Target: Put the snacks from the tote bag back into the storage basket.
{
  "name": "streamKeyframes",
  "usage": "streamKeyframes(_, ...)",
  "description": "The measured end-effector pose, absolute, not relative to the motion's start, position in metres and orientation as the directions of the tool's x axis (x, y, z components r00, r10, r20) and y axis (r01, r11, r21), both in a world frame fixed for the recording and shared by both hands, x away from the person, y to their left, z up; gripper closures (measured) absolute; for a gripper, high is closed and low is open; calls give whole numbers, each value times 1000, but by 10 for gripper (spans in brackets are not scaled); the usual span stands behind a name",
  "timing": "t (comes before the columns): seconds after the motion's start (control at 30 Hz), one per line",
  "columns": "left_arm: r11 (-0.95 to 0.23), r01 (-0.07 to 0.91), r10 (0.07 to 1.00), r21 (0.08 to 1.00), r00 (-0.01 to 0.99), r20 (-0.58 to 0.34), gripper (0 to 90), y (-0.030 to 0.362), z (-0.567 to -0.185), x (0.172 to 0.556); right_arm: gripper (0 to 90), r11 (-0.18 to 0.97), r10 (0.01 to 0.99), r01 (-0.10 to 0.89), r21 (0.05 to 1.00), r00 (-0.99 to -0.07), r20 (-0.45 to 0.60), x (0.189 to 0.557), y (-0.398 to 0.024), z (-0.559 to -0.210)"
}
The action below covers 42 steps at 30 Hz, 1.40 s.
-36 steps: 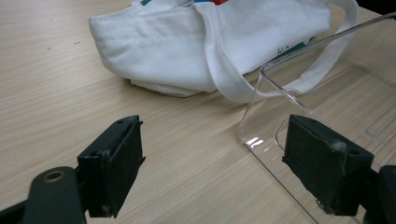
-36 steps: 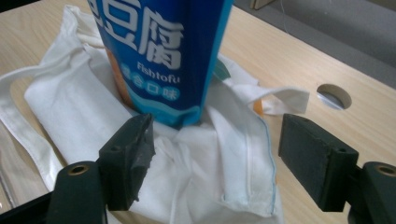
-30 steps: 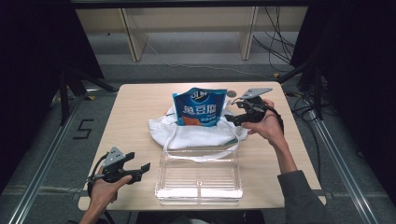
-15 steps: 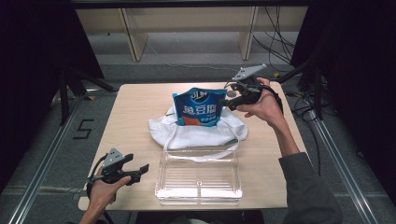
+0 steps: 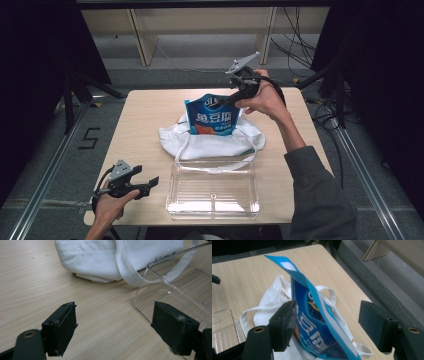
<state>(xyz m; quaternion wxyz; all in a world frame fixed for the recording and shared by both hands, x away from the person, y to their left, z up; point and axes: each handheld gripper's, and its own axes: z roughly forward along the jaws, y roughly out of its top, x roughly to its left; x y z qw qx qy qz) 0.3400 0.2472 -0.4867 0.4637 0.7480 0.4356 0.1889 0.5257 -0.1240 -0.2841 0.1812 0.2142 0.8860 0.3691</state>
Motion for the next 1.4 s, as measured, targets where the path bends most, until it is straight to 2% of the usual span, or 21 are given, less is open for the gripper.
streamKeyframes(0.43,-185,476,825,860,550,-127,194,246,-487,340,445,689,457,237,685,-875,-158,538,-98,-287)
streamKeyframes(0.53,-192,468,824,863,555,-117,194,247,-486,340,518,721,458,246,648,-871,-179,540,-94,-288)
streamKeyframes(0.63,-192,472,824,861,553,-119,194,247,-486,340,538,726,451,247,642,-876,-172,541,-92,-288)
streamKeyframes(0.73,-196,469,824,861,555,-115,195,247,-486,341,604,760,410,208,616,-888,-206,545,-87,-287)
streamKeyframes(0.9,-187,475,826,860,550,-124,196,247,-487,340,654,775,402,208,597,-890,-212,546,-84,-288)
streamKeyframes(0.97,-189,473,827,861,550,-120,196,247,-487,340,678,781,411,236,578,-891,-192,546,-83,-290)
streamKeyframes(1.4,-198,472,827,859,550,-112,198,248,-487,340,820,804,388,214,554,-896,-217,552,-79,-294)
